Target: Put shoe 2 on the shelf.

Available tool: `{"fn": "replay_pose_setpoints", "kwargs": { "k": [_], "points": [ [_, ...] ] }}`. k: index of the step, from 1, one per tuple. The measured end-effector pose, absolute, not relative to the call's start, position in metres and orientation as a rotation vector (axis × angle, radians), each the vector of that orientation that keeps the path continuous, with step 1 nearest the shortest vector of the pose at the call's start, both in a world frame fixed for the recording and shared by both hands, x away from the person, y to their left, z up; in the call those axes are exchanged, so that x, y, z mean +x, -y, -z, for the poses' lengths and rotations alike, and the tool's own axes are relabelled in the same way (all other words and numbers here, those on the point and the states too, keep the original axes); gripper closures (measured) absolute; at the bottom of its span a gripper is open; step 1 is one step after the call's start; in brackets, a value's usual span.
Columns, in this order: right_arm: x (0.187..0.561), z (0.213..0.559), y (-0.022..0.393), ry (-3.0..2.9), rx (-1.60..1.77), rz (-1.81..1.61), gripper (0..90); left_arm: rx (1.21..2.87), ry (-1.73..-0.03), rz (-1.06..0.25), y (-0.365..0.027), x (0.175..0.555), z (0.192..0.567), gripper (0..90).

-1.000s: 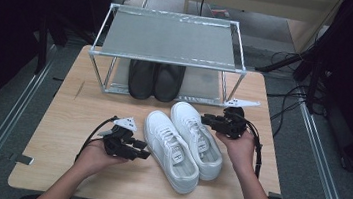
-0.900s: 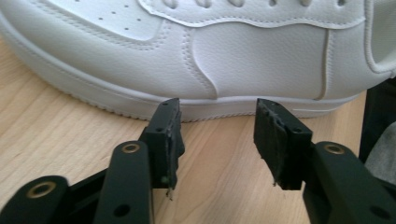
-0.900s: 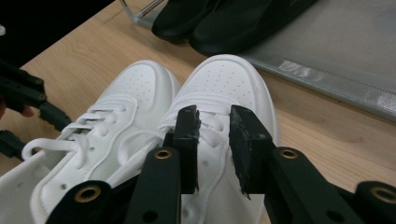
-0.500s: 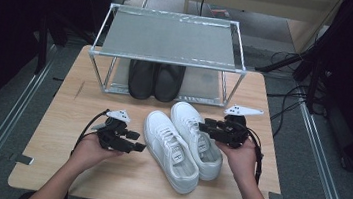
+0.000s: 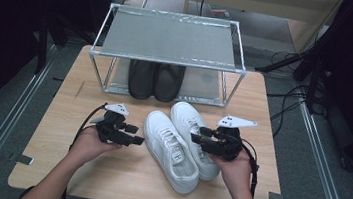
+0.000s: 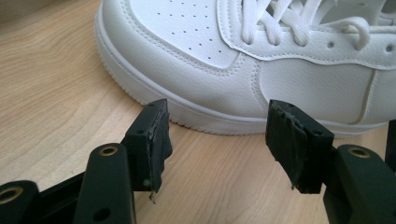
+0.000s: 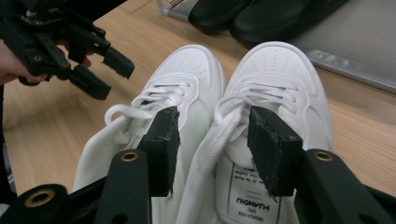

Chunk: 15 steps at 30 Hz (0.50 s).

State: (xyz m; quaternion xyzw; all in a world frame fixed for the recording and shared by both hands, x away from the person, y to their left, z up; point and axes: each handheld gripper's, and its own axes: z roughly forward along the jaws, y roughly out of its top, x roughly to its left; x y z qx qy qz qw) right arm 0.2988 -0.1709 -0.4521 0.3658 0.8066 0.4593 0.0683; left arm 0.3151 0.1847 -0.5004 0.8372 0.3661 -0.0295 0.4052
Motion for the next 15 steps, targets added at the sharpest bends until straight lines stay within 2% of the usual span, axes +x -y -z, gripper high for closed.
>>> {"fn": "replay_pose_setpoints", "kwargs": {
  "k": [7, 15],
  "points": [
    [0.286, 0.458, 0.161, -2.412, 1.135, -1.332, 45.3, 2.106, -0.932, 0.07, -0.188, 0.322, 0.499, 40.3],
    [0.276, 0.464, 0.155, -2.417, 1.148, -1.312, 41.0, 2.089, -0.937, 0.068, -0.193, 0.331, 0.498, 40.3]
  ]
}}
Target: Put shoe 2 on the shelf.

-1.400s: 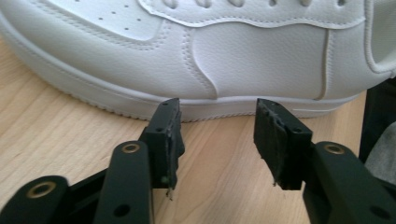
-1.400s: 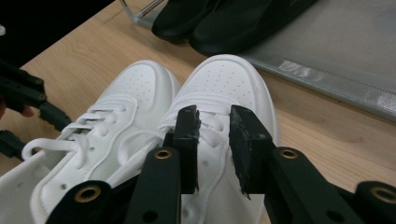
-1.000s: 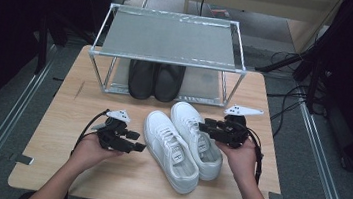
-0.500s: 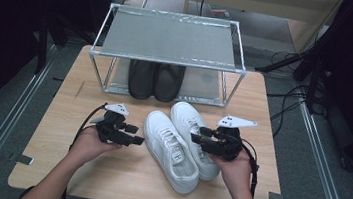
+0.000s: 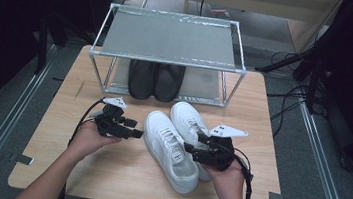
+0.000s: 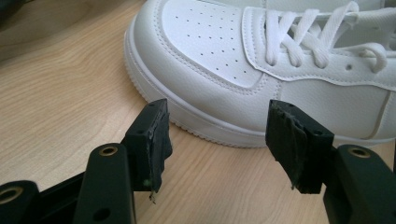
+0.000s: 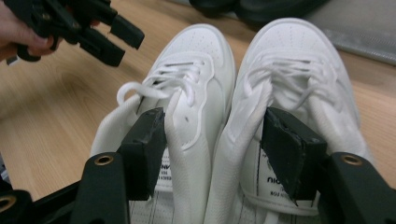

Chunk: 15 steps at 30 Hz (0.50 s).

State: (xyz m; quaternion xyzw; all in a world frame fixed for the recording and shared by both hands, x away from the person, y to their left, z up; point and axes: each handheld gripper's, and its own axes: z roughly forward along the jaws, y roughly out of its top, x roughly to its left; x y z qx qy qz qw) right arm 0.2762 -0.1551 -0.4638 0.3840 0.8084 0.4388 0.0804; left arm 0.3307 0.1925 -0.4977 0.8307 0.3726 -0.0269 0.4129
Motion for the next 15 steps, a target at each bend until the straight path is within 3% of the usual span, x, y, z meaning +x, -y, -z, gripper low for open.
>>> {"fn": "replay_pose_setpoints", "kwargs": {
  "k": [9, 15],
  "points": [
    [0.272, 0.477, 0.138, -2.426, 1.116, -1.232, 38.7, 2.058, -0.934, 0.065, -0.194, 0.336, 0.498, 40.4],
    [0.274, 0.48, 0.136, -2.409, 1.128, -1.203, 44.6, 2.067, -0.947, 0.067, -0.197, 0.34, 0.497, 40.5]
  ]
}}
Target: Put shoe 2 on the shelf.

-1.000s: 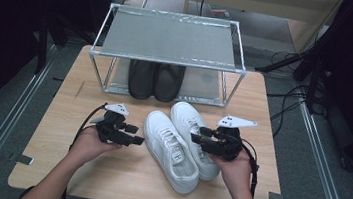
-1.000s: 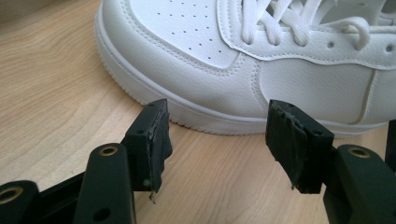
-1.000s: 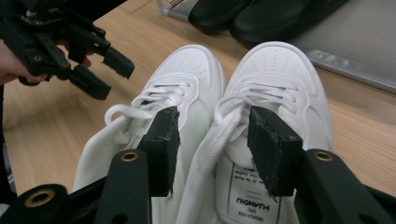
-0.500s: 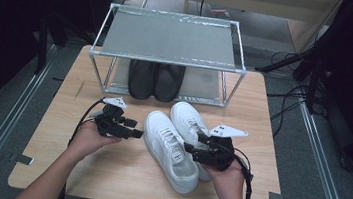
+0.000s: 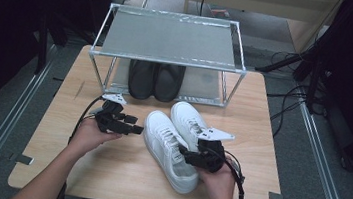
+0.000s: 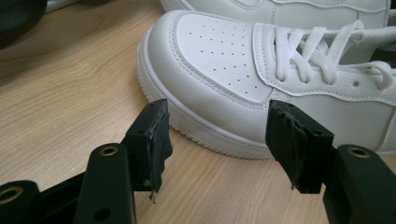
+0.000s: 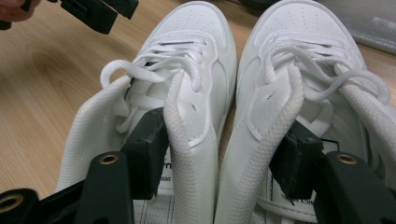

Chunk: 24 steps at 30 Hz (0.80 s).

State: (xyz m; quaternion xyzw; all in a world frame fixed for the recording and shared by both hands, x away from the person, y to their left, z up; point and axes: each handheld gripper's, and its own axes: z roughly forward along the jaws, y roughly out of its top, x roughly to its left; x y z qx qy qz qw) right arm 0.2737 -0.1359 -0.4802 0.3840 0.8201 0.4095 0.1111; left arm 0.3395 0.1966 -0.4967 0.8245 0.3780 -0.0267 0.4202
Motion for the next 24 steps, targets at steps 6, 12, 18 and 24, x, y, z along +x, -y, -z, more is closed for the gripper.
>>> {"fn": "replay_pose_setpoints", "kwargs": {
  "k": [6, 12, 18, 24],
  "points": [
    [0.2732, 0.4818, 0.1342, -2.397, 1.102, -1.171, 51.0, 2.061, -0.952, 0.06, -0.1987, 0.3404, 0.4962, 40.6],
    [0.2708, 0.4824, 0.1318, -2.373, 1.071, -1.142, 59.9, 2.061, -0.962, 0.056, -0.1993, 0.3413, 0.4965, 40.7],
    [0.2733, 0.4807, 0.1355, -2.382, 1.094, -1.17, 69.1, 2.058, -0.977, 0.049, -0.2008, 0.3418, 0.4969, 40.7],
    [0.2734, 0.4794, 0.1362, -2.385, 1.1, -1.174, 73.1, 2.059, -0.983, 0.042, -0.2053, 0.3422, 0.4967, 40.7]
  ]
}}
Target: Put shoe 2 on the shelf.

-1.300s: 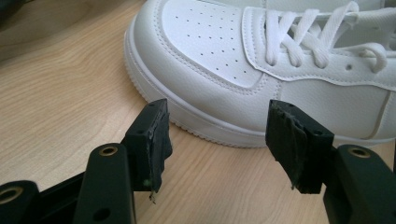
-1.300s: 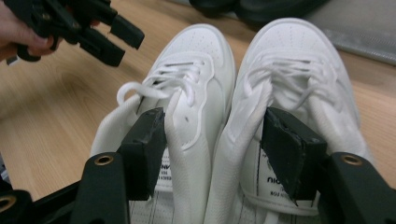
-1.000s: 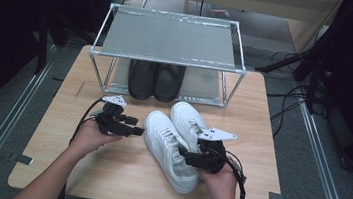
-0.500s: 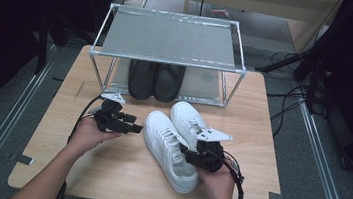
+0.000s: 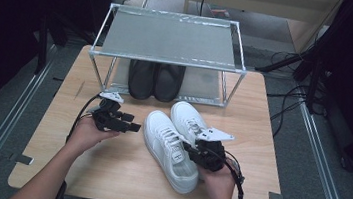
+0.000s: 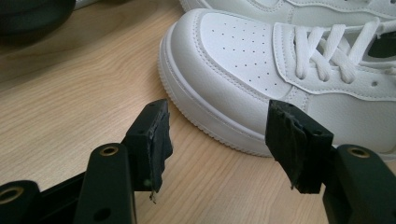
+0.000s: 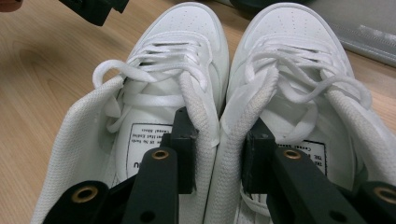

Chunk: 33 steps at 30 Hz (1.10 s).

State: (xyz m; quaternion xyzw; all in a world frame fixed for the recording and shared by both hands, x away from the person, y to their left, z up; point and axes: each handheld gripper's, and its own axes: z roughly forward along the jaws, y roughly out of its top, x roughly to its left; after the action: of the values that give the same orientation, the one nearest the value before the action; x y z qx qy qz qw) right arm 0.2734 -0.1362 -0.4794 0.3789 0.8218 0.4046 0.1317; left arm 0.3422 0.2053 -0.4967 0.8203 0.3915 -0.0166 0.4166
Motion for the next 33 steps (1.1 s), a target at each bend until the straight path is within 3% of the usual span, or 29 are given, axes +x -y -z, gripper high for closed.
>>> {"fn": "replay_pose_setpoints", "kwargs": {
  "k": [13, 33],
  "points": [
    [0.287, 0.472, 0.146, -2.464, 1.065, -1.195, 75.1, 2.043, -1.034, -0.006, -0.224, 0.336, 0.497, 40.6],
    [0.338, 0.425, 0.149, -2.794, 0.559, -1.359, 75.0, 1.994, -1.139, -0.102, -0.263, 0.308, 0.501, 40.4]
  ]
}}
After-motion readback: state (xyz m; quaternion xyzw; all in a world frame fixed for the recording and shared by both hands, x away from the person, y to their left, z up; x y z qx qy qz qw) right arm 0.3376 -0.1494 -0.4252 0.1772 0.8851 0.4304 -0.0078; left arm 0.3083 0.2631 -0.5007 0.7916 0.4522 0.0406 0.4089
